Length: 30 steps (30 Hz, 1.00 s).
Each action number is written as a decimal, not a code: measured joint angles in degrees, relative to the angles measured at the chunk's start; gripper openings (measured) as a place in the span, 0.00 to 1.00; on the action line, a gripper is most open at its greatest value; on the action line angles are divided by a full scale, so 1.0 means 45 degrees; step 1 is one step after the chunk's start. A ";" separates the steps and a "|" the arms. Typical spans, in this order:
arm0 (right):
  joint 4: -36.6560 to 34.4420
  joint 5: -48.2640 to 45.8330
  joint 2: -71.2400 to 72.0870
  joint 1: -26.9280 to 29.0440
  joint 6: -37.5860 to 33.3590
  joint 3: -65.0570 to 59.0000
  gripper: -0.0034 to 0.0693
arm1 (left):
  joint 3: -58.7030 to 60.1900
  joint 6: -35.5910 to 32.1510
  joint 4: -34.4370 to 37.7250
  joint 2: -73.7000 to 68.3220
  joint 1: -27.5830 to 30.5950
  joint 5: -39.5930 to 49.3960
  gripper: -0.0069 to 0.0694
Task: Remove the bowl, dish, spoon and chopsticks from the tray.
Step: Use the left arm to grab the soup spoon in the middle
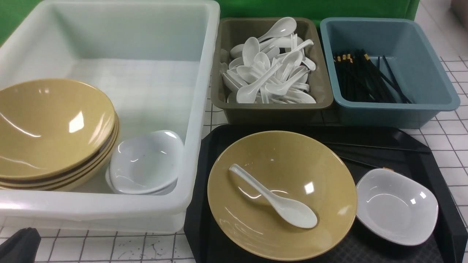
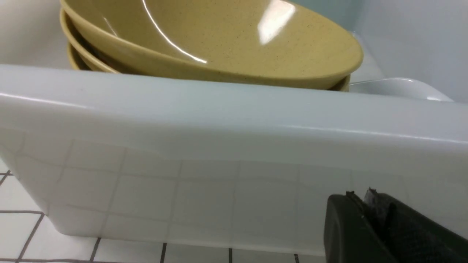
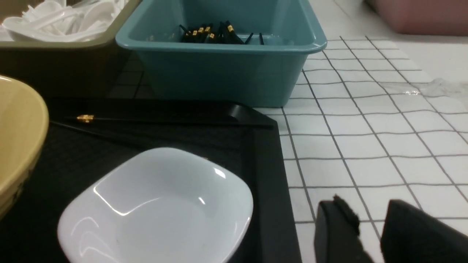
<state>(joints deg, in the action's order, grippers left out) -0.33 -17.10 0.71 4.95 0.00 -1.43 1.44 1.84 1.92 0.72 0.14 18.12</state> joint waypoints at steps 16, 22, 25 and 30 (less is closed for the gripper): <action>0.0000 0.8145 0.0000 0.0000 0.0772 -0.0051 0.37 | 0.0023 0.0296 0.0080 0.0000 0.0000 -0.8800 0.13; -0.0090 1.0509 0.0010 0.0000 0.2765 0.0028 0.37 | -0.0350 0.0827 0.0692 0.0013 0.0000 -1.2171 0.12; -0.0100 0.9239 -0.0015 0.0000 0.2995 0.1068 0.31 | -0.2195 0.0902 0.0360 -0.0410 0.0000 -1.0259 0.10; -0.0100 0.3998 -0.1820 0.0000 0.2070 0.5526 0.10 | -0.7562 0.0866 -0.0426 -0.3706 0.0000 -0.4621 0.08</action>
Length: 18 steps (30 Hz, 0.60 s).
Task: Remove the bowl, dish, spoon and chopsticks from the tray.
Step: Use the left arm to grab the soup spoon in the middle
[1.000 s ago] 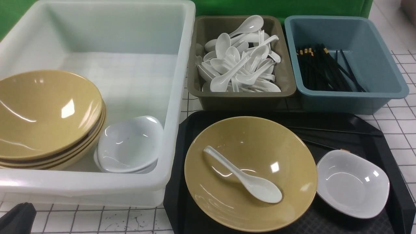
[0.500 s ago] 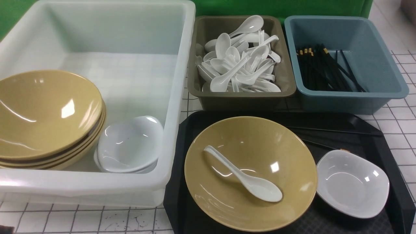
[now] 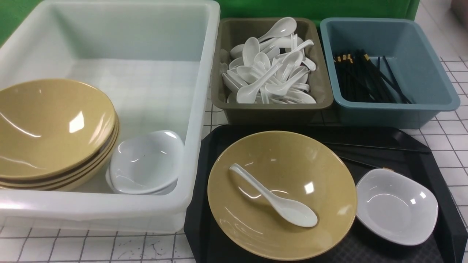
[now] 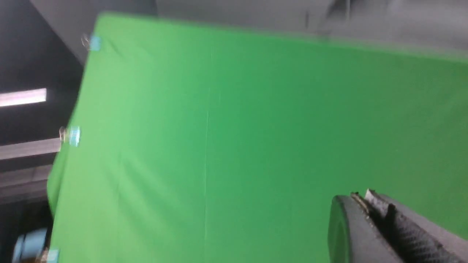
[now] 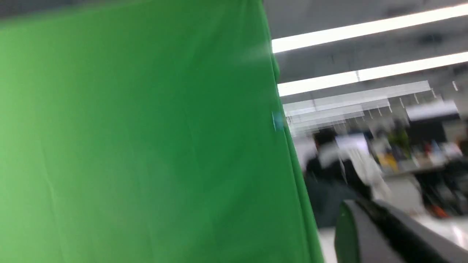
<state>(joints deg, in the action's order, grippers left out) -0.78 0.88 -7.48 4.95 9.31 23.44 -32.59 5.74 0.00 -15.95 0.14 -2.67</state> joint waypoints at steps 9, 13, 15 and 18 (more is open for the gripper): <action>-0.0653 -0.8600 -0.4140 -0.0899 -0.2780 0.3259 0.10 | -0.5704 -0.3297 0.3160 -0.7077 -0.1781 0.9954 0.08; -0.2025 -1.1629 -0.5195 -0.1972 -0.5594 0.3287 0.10 | -0.6560 -0.5993 0.5596 -0.9568 -0.3481 1.2228 0.08; -0.2451 -1.2463 -0.5443 -0.2358 -0.6644 0.3242 0.10 | -0.6868 -0.6659 0.6125 -1.0699 -0.4431 1.2643 0.08; -0.2704 -1.2858 -0.5478 -0.2641 -0.7580 0.2981 0.10 | -0.7472 -0.6944 0.5886 -1.2286 -0.5855 1.2763 0.10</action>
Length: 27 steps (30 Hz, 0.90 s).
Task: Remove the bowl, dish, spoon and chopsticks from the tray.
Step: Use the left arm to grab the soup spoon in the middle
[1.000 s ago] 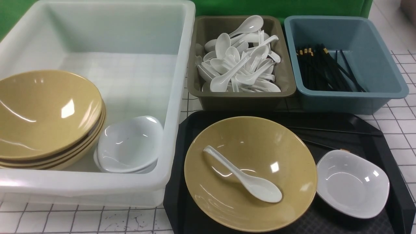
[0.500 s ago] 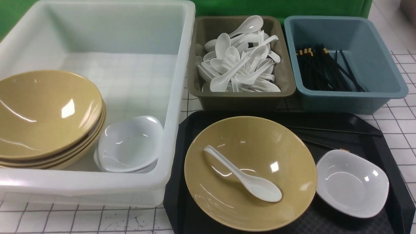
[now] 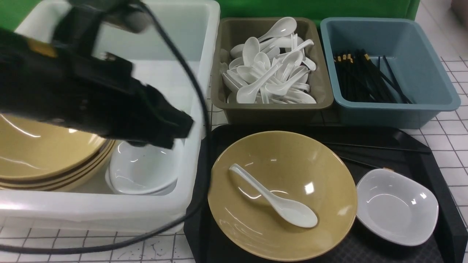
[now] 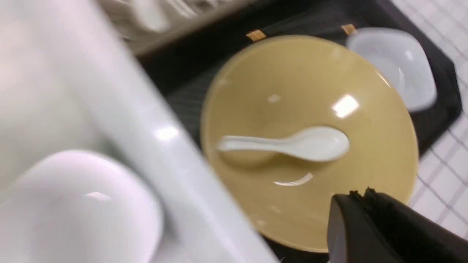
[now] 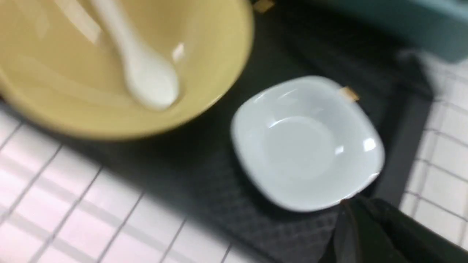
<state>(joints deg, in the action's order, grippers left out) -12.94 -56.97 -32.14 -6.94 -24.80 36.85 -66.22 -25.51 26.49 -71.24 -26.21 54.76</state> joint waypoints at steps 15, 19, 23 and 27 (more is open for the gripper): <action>-0.0653 0.0543 -0.0015 -0.0195 -0.0460 -0.1142 0.10 | -0.1990 -0.2668 -0.9444 -0.7039 -0.5334 -0.2162 0.73; -0.0697 0.0555 -0.0015 -0.0498 -0.0464 -0.1142 0.10 | -0.2000 -0.2980 -1.0238 -0.8079 -0.5381 -0.2282 0.74; -0.0742 0.0660 -0.0015 -0.0570 -0.0480 -0.1142 0.10 | -0.2000 -0.3005 -1.0351 -0.8732 -0.5381 -0.2315 0.60; -0.0846 0.0891 -0.0015 -0.0607 -0.0490 -0.1142 0.10 | -0.2000 -0.3005 -1.0270 -0.8843 -0.5381 -0.2587 0.29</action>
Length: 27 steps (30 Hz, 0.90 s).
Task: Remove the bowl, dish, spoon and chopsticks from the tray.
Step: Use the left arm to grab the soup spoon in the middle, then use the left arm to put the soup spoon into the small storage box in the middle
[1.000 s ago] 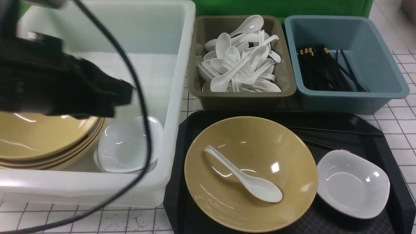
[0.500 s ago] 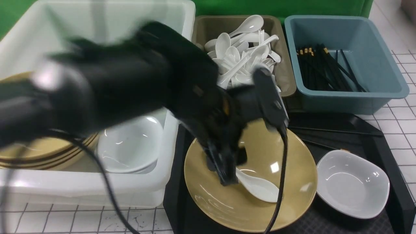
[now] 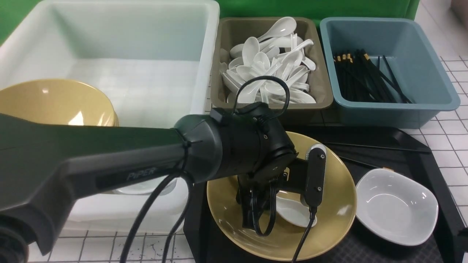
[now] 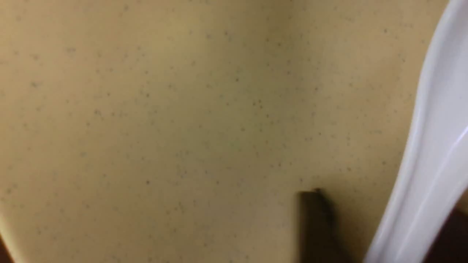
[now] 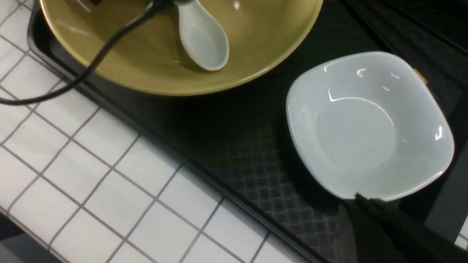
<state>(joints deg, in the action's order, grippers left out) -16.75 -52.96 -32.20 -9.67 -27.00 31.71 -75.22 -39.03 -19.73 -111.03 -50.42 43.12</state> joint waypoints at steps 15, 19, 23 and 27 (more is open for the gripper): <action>-0.0123 0.1529 0.0000 -0.0015 0.0000 -0.0672 0.10 | -0.5974 0.0946 0.5562 -0.0528 0.2700 -0.0190 0.14; -0.0167 0.2655 0.0000 -0.0058 0.0049 -0.1688 0.10 | -0.7580 0.2951 0.6202 -0.2096 0.3840 -0.1472 0.14; -0.0452 0.3350 -0.0013 -0.0196 0.0076 -0.2271 0.10 | -0.8802 0.4535 0.4841 -0.3574 0.4184 -0.0987 0.22; -0.0698 0.3760 -0.0013 -0.0272 0.0086 -0.2344 0.10 | -1.0083 0.6703 0.2526 -0.4110 0.4212 0.0992 0.53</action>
<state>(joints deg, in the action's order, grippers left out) -19.90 -36.04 -32.26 -10.89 -26.61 21.16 -120.59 -8.87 -8.36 -129.53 -31.47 47.58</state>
